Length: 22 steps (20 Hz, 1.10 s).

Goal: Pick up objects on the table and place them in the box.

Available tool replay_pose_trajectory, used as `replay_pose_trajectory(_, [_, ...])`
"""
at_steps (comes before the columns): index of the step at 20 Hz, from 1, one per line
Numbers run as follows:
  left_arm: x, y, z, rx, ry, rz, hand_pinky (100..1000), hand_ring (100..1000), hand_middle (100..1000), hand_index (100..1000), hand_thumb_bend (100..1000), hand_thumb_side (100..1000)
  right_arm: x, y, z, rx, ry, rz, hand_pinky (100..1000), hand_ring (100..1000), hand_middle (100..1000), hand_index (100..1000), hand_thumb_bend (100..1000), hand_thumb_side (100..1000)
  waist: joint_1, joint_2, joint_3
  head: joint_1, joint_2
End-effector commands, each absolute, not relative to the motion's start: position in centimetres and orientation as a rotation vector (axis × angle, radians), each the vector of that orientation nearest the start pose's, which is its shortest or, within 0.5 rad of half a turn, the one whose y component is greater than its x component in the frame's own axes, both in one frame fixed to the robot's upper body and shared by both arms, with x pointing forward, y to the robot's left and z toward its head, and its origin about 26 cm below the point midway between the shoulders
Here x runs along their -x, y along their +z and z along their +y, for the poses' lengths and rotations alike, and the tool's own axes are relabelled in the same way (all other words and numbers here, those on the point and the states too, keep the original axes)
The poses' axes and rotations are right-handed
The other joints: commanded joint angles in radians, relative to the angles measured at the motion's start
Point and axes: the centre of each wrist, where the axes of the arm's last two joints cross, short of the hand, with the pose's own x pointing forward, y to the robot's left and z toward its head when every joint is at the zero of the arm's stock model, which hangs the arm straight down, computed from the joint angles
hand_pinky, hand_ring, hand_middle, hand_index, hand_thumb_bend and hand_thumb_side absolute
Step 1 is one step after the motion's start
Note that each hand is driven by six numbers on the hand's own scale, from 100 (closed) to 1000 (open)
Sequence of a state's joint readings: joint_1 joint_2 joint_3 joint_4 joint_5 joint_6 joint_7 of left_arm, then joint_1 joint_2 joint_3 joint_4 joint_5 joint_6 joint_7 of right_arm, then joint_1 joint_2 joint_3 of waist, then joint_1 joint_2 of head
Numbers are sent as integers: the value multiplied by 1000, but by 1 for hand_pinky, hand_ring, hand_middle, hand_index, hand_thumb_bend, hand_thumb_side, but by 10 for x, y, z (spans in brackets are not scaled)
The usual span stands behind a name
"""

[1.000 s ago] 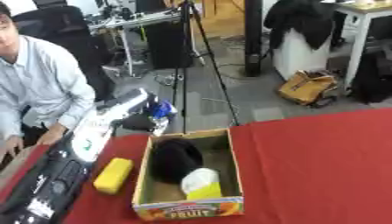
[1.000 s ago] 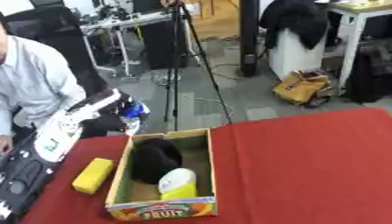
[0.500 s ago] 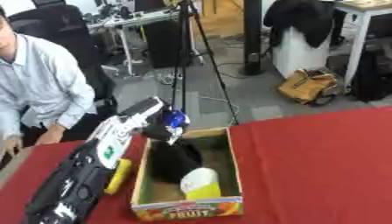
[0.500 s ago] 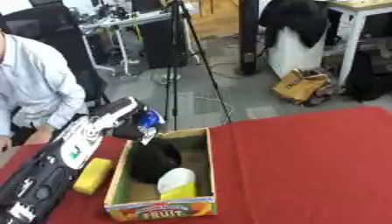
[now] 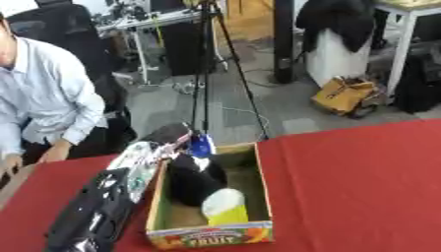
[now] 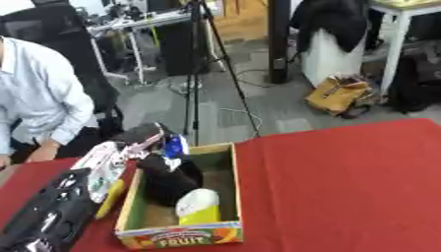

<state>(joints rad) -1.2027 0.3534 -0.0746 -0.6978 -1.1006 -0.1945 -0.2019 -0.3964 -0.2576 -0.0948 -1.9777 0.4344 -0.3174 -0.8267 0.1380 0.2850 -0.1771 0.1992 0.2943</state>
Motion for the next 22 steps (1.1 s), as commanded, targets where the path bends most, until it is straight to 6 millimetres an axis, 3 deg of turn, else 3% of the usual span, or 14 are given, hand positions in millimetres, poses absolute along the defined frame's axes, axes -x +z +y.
replay_pose_trajectory(1, [-513,265,235,-1129,-1505,-1496,699,763,782,861,270,628,-308,233,-262,-922,600,3087,818,774,619,633,100,1000,-7,-16,-1,2,-9])
replay_pose_trajectory(3, [-513,264,234,-1110,-1536,-1472,759,791,813,885,278,658,-308,233,-261,-923,601,3087,818,773,619,633,100,1000,-7,-16,-2,1,-8])
replay_pose_trajectory(13, [-512,267,229,-1108,-1600,-1402,852,867,886,970,347,665,-308,233,-261,-922,604,3090,818,773,618,630,100,1000,-6,-17,-5,3,-8])
replay_pose_trajectory(22, [-512,270,226,-1197,-1625,-1351,885,888,905,986,344,652,-308,233,-261,-924,610,3091,819,772,617,630,100,1000,-10,-19,-5,1,-2])
